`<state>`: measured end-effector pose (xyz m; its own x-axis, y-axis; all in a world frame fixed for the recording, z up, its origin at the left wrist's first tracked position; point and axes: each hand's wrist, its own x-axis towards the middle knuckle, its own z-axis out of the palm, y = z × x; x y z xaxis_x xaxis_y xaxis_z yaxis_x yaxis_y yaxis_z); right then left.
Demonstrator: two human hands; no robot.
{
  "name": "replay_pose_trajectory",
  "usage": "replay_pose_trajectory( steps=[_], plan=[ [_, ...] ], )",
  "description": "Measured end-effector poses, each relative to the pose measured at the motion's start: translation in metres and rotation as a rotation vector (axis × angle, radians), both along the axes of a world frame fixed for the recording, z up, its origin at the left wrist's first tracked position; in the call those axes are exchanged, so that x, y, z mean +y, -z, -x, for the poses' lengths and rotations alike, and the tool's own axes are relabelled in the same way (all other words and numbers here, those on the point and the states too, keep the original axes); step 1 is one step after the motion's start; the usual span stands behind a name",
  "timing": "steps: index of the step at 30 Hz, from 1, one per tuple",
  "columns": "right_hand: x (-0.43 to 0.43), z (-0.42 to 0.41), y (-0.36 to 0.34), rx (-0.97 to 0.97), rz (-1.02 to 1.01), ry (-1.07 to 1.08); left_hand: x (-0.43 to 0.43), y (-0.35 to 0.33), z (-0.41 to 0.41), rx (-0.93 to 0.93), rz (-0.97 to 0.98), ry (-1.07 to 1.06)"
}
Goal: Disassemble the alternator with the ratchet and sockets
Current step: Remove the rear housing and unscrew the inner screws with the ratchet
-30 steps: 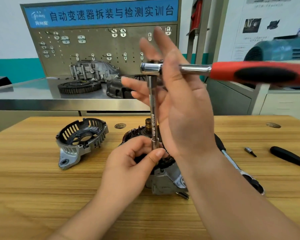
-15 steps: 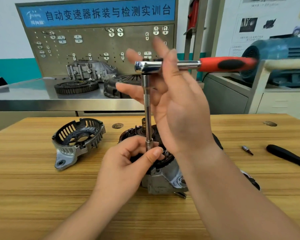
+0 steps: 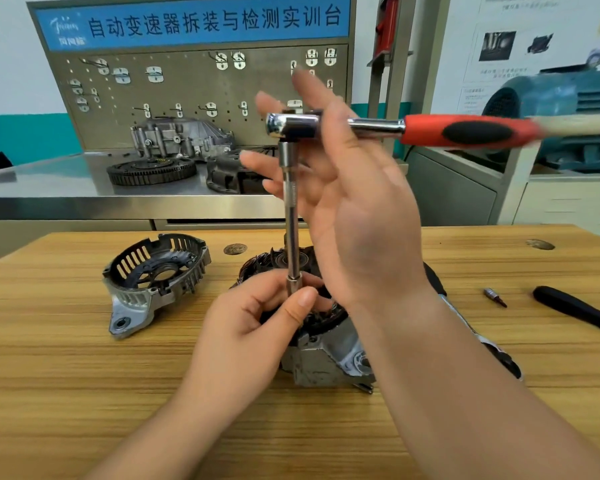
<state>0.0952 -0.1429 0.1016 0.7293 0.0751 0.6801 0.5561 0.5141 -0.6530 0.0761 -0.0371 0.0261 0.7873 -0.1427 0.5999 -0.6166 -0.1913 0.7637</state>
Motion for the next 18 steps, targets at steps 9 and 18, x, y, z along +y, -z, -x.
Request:
replay_pose_trajectory(
  steps=[9, 18],
  plan=[
    [0.0056, 0.0028, -0.0023, -0.129, 0.012, 0.121, 0.0018, 0.0047, -0.0024, 0.019, -0.015, -0.022],
    [0.0001, -0.0018, 0.0005, 0.117, 0.019, -0.067, 0.0022, 0.0008, 0.0007, -0.05, -0.07, 0.022]
  ],
)
